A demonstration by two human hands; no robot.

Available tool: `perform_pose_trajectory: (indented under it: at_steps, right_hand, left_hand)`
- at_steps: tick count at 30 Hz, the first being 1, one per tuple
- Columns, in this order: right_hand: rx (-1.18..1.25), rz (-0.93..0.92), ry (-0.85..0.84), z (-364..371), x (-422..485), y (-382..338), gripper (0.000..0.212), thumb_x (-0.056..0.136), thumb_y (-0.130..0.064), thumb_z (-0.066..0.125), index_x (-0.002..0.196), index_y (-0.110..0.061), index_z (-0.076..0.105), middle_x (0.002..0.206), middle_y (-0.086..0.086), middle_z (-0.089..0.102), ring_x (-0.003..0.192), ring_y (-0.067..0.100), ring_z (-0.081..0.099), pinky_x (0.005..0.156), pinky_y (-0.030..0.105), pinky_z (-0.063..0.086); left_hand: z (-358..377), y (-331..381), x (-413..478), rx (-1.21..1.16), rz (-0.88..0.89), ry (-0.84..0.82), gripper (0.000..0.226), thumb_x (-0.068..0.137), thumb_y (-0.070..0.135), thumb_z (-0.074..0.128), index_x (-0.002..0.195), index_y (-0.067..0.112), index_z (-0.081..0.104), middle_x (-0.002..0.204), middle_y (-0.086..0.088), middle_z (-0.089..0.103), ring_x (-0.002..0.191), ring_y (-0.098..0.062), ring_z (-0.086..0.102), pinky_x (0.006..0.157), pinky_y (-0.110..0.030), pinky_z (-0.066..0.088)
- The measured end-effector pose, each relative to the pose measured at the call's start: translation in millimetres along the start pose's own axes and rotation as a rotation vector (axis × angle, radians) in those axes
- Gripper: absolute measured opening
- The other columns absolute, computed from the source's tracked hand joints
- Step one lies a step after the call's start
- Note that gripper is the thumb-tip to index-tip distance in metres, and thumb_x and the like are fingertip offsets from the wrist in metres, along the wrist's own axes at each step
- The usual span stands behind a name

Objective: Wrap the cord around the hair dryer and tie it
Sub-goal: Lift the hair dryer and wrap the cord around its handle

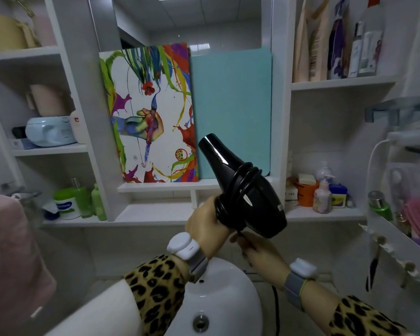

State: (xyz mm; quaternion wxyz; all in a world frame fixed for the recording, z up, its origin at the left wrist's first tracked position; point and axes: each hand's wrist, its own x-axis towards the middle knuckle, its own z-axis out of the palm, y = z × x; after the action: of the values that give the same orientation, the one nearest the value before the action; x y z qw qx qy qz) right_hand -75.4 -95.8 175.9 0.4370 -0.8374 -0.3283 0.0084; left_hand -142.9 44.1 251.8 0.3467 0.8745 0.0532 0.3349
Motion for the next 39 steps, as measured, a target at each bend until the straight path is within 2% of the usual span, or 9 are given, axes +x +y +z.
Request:
perform_pose_trajectory:
  at_steps: [4, 7, 13, 19, 24, 27, 32, 36, 39]
  right_hand:
    - [-0.083, -0.060, -0.047, 10.3, -10.4, -9.6, 0.023, 0.098, -0.028, 0.043, 0.111, -0.025, 0.061, 0.085, -0.003, 0.066, 0.076, 0.013, 0.060, 0.068, 0.026, 0.048]
    - [-0.285, -0.102, -0.138, 9.7, -18.6, -16.7, 0.028, 0.099, -0.027, 0.039, 0.114, -0.010, 0.057, 0.107, 0.013, 0.066, 0.096, 0.029, 0.061, 0.079, 0.031, 0.050]
    - [-0.646, -0.252, -0.190, -8.0, -35.9, -43.8, 0.030, 0.098, -0.031, 0.039, 0.097, -0.012, 0.061, 0.094, 0.013, 0.068, 0.082, 0.032, 0.062, 0.061, 0.032, 0.040]
    - [-0.821, -0.581, -0.097, -63.6, -17.9, -81.4, 0.038, 0.090, -0.053, 0.044, 0.093, -0.023, 0.068, 0.088, -0.002, 0.072, 0.079, 0.020, 0.066, 0.072, 0.034, 0.053]
    - [-0.738, -0.657, -0.162, -92.4, -1.3, -90.3, 0.037, 0.082, -0.061, 0.055, 0.096, -0.030, 0.072, 0.085, -0.005, 0.074, 0.076, 0.013, 0.065, 0.069, 0.033, 0.052]
    - [-0.454, -0.480, -0.211, -108.8, 5.6, -84.4, 0.028, 0.075, -0.055, 0.069, 0.089, -0.032, 0.075, 0.080, -0.011, 0.075, 0.072, 0.003, 0.066, 0.069, 0.032, 0.055]
    - [-0.192, -0.151, -0.456, -115.2, 13.7, -79.6, 0.038, 0.062, -0.064, 0.074, 0.079, -0.030, 0.076, 0.071, -0.005, 0.070, 0.067, 0.009, 0.058, 0.067, 0.032, 0.048]
    - [-0.161, -0.001, -0.430, -106.0, 16.9, -51.5, 0.011, 0.083, -0.026, 0.071, 0.085, -0.015, 0.073, 0.077, 0.004, 0.067, 0.074, 0.011, 0.063, 0.069, 0.024, 0.050]
    - [0.016, 0.022, -0.226, -91.7, 18.6, -44.4, 0.042, 0.095, 0.000, 0.043, 0.066, -0.025, 0.061, 0.062, -0.015, 0.065, 0.061, -0.007, 0.060, 0.061, 0.008, 0.048]
  left_hand:
    - [-14.4, -6.3, 9.7, 0.354, 0.078, -0.024, 0.039, 0.078, 0.038, 0.066, 0.113, 0.026, 0.054, 0.088, 0.004, 0.068, 0.081, -0.024, 0.066, 0.072, -0.035, 0.053]
    - [-20.7, -11.9, 11.5, 0.662, 0.239, -0.047, 0.030, 0.082, 0.029, 0.059, 0.110, 0.022, 0.049, 0.086, 0.001, 0.069, 0.078, -0.030, 0.066, 0.069, -0.034, 0.044]
    - [-24.1, -16.2, 8.7, 1.118, 0.337, -0.189, 0.018, 0.087, 0.003, 0.048, 0.102, 0.014, 0.048, 0.089, -0.002, 0.070, 0.081, -0.027, 0.067, 0.071, -0.038, 0.027]
    - [-19.7, -19.7, 1.1, 1.259, 0.827, -0.432, 0.015, 0.094, 0.003, 0.039, 0.099, 0.011, 0.052, 0.090, -0.009, 0.069, 0.080, -0.029, 0.063, 0.083, -0.040, 0.033]
    - [-29.9, -14.2, -2.0, 1.110, 1.078, -0.454, 0.025, 0.094, 0.011, 0.044, 0.118, 0.011, 0.051, 0.089, -0.001, 0.070, 0.072, -0.025, 0.065, 0.074, -0.035, 0.039]
    - [-38.1, -19.1, -2.0, 0.991, 1.131, -0.363, 0.049, 0.094, 0.010, 0.042, 0.144, 0.007, 0.040, 0.086, 0.000, 0.070, 0.066, -0.026, 0.061, 0.073, -0.033, 0.045]
    - [-43.2, -20.8, -8.2, 0.832, 1.202, -0.360, 0.054, 0.091, 0.005, 0.047, 0.143, 0.004, 0.033, 0.069, 0.002, 0.062, 0.057, -0.024, 0.052, 0.076, -0.031, 0.046]
    - [-44.0, -14.9, -15.1, 0.646, 0.998, -0.333, 0.072, 0.080, 0.009, 0.067, 0.143, 0.006, 0.033, 0.080, 0.006, 0.070, 0.063, -0.020, 0.056, 0.076, -0.030, 0.046]
    - [-41.9, -4.7, -17.5, 0.568, 0.786, -0.275, 0.084, 0.070, 0.016, 0.077, 0.144, 0.008, 0.038, 0.083, 0.005, 0.073, 0.064, -0.023, 0.061, 0.073, -0.031, 0.047]
